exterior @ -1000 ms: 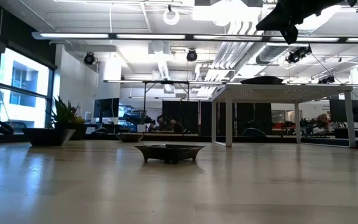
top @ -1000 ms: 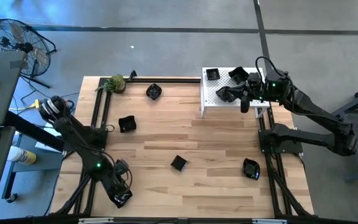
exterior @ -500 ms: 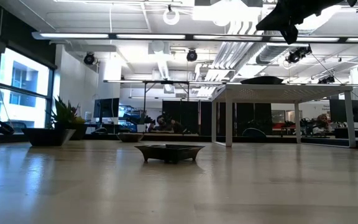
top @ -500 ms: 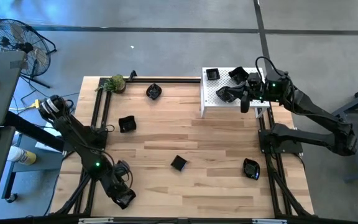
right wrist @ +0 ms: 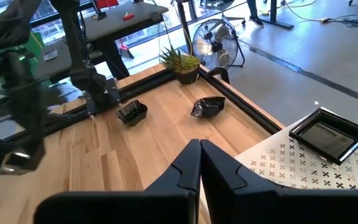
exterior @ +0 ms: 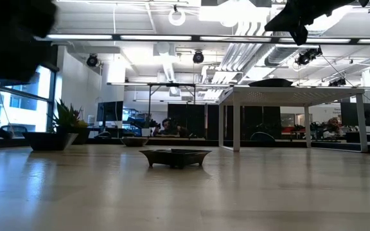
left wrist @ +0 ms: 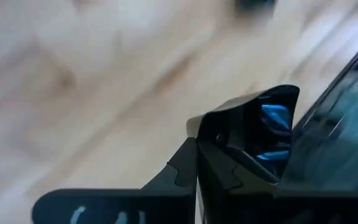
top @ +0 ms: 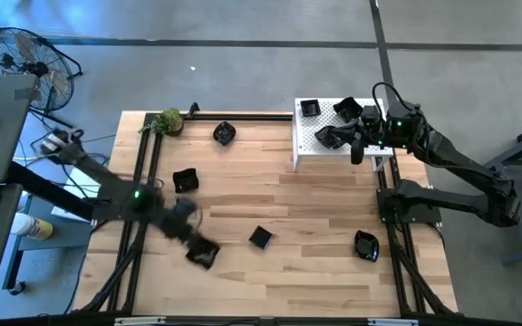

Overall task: Pick & Place Mini shaped plates
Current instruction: Stack the distorted square plate on top of the stacked distorted square plates on the shelf

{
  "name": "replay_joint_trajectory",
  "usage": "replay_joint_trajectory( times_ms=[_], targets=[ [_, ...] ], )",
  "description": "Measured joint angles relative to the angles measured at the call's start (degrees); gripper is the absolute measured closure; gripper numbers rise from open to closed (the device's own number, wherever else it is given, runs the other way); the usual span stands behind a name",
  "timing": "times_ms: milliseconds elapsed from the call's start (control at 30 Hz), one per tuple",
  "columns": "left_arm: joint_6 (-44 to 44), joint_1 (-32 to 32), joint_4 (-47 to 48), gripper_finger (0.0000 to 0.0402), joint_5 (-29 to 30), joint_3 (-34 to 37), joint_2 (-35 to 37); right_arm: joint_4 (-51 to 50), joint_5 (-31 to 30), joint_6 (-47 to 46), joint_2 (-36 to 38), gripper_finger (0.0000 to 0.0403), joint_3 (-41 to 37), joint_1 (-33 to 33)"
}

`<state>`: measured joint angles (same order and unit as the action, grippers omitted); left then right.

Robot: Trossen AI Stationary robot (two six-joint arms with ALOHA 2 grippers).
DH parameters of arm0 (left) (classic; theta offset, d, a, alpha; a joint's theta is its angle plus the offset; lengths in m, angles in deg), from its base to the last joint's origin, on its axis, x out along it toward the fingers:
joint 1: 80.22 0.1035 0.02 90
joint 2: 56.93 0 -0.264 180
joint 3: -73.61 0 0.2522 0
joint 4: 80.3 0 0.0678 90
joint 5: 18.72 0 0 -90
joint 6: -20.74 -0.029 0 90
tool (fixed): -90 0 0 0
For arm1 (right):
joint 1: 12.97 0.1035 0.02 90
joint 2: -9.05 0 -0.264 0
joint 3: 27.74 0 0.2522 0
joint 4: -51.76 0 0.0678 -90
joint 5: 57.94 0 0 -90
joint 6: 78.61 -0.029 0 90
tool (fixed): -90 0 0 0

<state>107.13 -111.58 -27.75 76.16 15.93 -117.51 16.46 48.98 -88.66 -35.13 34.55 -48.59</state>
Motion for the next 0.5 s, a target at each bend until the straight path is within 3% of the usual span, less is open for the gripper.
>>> replay_joint_trajectory(
  times_ms=[200, 367, 500],
  targets=[
    [-13.69, 19.56, -8.88, 0.0401, -1.91, -0.01, 0.39, -0.02, 0.13, -0.32, 0.00, 0.0401, 0.00, 0.04],
    [-23.58, 32.02, -20.94, 0.0401, -5.78, -0.36, -7.04, -0.06, 0.18, -0.39, 0.00, 0.0397, 0.02, 0.04],
    [-29.89, 36.93, -24.08, 0.0401, -5.43, -3.93, -16.42, -0.15, 0.18, -0.39, 0.00, 0.0400, 0.02, 0.04]
  ],
)
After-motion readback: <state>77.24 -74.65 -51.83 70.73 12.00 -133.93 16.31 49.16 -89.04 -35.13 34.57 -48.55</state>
